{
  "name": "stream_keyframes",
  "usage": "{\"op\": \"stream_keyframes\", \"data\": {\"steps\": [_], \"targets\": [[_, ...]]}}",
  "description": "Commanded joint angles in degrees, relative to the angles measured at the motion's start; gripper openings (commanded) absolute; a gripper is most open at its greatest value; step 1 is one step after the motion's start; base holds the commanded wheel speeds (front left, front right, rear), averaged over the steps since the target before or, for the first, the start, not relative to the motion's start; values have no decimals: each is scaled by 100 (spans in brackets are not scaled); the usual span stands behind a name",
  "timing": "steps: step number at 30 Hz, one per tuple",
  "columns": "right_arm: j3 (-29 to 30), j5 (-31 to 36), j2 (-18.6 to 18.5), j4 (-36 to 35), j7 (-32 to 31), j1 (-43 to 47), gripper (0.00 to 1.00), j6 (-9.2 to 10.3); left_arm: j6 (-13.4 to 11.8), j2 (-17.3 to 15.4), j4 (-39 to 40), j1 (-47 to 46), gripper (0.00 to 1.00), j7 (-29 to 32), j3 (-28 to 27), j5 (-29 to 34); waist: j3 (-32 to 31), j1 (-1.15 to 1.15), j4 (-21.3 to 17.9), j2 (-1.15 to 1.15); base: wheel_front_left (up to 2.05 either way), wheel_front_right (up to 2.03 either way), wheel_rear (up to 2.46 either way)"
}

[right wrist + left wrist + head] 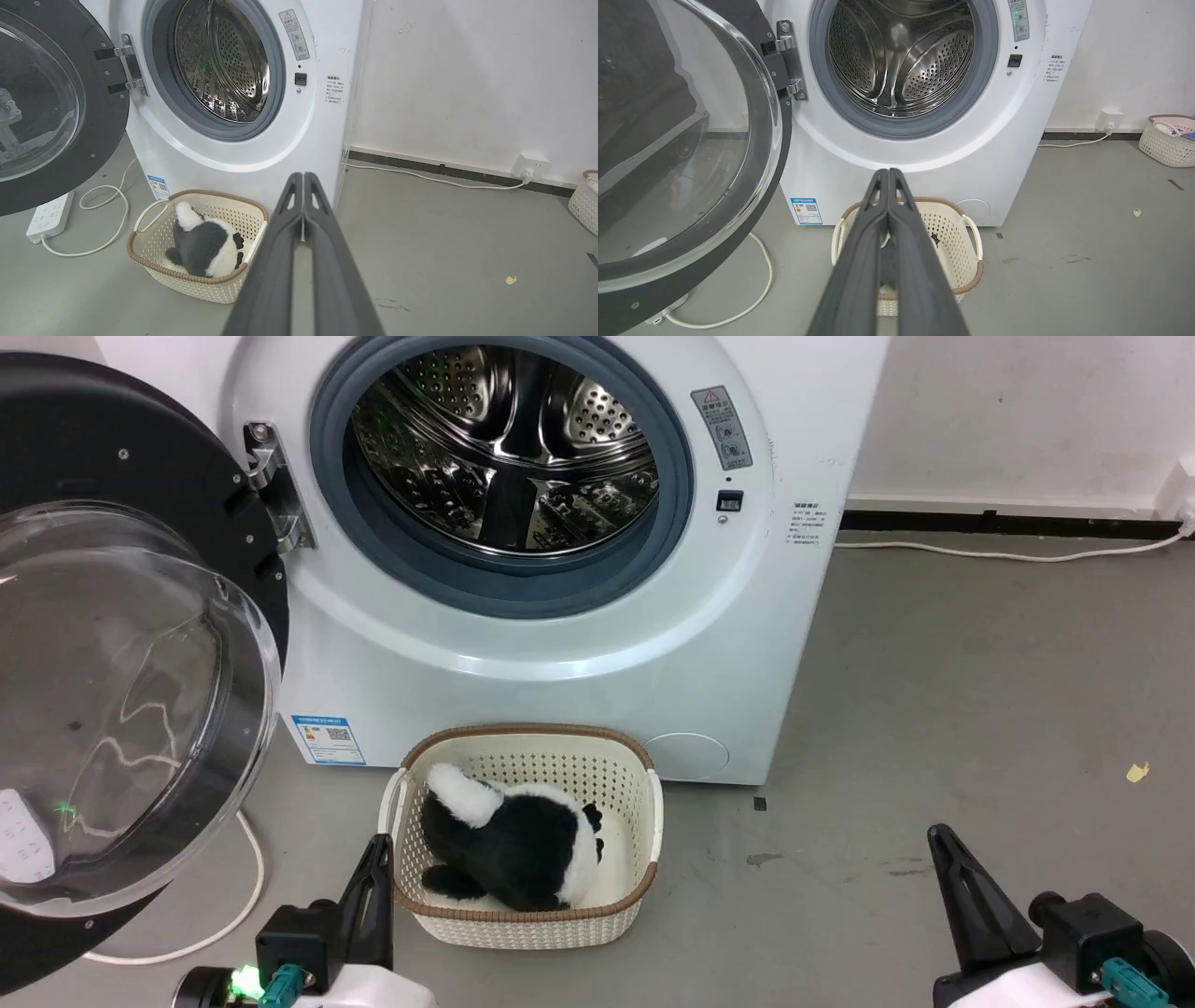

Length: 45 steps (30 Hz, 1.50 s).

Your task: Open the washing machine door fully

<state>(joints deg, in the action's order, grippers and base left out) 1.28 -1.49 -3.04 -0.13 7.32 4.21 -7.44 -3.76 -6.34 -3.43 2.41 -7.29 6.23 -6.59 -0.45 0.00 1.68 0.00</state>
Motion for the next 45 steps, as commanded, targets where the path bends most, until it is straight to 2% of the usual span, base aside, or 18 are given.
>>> {"op": "stream_keyframes", "data": {"steps": [1, 45], "targets": [[-12, 25, 8, 6, -32, -108, 0, -2, 47, 17, 41, -69, 0, 33, -47, 70, 1, 0, -4, 0, 0, 0, 0], [-97, 116, 14, 11, -548, -339, 0, -4, 290, 260, 264, -196, 0, 546, -472, 504, 33, 0, -125, 0, 0, 0, 0]]}}
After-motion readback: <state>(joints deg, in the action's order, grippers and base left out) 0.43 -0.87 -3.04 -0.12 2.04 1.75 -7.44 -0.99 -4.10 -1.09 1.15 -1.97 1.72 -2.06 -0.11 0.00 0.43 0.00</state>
